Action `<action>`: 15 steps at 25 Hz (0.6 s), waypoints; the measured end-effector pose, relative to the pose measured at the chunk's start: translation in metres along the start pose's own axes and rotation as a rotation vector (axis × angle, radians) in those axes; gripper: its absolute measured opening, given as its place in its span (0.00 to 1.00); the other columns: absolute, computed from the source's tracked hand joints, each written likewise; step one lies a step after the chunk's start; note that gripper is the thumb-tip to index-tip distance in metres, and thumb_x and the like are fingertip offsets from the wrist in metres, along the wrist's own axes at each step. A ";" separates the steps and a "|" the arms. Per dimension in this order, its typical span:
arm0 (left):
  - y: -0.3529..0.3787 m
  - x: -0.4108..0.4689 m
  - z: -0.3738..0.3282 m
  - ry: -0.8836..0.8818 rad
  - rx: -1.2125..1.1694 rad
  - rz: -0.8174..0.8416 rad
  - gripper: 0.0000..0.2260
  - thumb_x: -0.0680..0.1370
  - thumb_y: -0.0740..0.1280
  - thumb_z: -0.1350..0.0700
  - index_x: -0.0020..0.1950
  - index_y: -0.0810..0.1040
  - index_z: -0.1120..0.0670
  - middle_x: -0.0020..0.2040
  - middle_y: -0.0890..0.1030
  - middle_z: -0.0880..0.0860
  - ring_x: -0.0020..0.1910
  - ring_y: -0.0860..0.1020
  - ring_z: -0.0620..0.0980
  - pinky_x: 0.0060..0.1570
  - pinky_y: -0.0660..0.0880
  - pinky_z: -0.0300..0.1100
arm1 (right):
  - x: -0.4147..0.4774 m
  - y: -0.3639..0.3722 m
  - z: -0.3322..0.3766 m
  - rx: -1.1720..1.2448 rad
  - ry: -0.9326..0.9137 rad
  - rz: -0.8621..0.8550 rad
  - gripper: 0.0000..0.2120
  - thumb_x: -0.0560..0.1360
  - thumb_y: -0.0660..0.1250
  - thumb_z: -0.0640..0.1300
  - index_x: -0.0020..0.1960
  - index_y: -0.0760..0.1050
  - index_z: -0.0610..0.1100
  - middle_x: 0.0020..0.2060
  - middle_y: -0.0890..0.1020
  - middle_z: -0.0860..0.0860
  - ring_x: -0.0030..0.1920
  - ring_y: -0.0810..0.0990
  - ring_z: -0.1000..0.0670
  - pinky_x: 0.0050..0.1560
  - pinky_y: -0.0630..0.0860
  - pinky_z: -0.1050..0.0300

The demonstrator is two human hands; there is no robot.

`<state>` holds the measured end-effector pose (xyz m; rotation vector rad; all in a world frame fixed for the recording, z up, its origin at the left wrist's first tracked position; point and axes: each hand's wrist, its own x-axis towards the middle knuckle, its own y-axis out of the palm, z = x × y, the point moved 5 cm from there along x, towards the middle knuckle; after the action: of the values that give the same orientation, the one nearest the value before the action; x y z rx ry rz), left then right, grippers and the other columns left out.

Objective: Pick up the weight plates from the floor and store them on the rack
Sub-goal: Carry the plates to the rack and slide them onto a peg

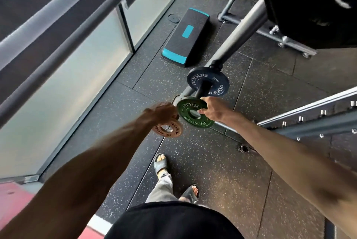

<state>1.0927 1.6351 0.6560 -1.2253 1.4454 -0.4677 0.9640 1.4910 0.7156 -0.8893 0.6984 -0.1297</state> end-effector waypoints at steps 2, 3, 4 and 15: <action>-0.002 -0.002 -0.001 0.007 -0.023 -0.051 0.06 0.79 0.65 0.52 0.50 0.81 0.50 0.43 0.83 0.48 0.39 0.82 0.47 0.40 0.80 0.42 | 0.012 0.003 0.001 0.039 -0.023 -0.083 0.26 0.78 0.70 0.42 0.73 0.68 0.38 0.64 0.79 0.39 0.62 0.80 0.39 0.63 0.77 0.50; -0.005 -0.002 -0.003 0.015 -0.026 -0.081 0.06 0.80 0.65 0.52 0.51 0.81 0.50 0.45 0.83 0.49 0.40 0.83 0.48 0.38 0.78 0.40 | 0.016 0.003 -0.002 0.041 -0.032 -0.137 0.25 0.78 0.70 0.41 0.72 0.69 0.37 0.63 0.79 0.37 0.62 0.79 0.38 0.63 0.77 0.50; -0.009 -0.001 -0.006 0.026 -0.026 -0.110 0.06 0.80 0.65 0.54 0.53 0.81 0.51 0.46 0.83 0.49 0.41 0.83 0.48 0.37 0.75 0.38 | 0.018 0.004 -0.004 0.011 -0.042 -0.191 0.24 0.78 0.70 0.41 0.71 0.70 0.37 0.61 0.79 0.36 0.60 0.80 0.37 0.60 0.78 0.50; -0.048 0.030 -0.044 0.140 -0.086 -0.341 0.06 0.80 0.65 0.58 0.49 0.81 0.56 0.47 0.83 0.53 0.40 0.84 0.51 0.37 0.72 0.34 | 0.023 -0.011 -0.018 -0.232 -0.023 -0.421 0.20 0.80 0.66 0.47 0.68 0.70 0.40 0.54 0.77 0.39 0.48 0.82 0.42 0.46 0.80 0.52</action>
<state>1.0780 1.5758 0.6940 -1.5431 1.3876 -0.7409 0.9725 1.4631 0.7046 -1.2521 0.5024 -0.4194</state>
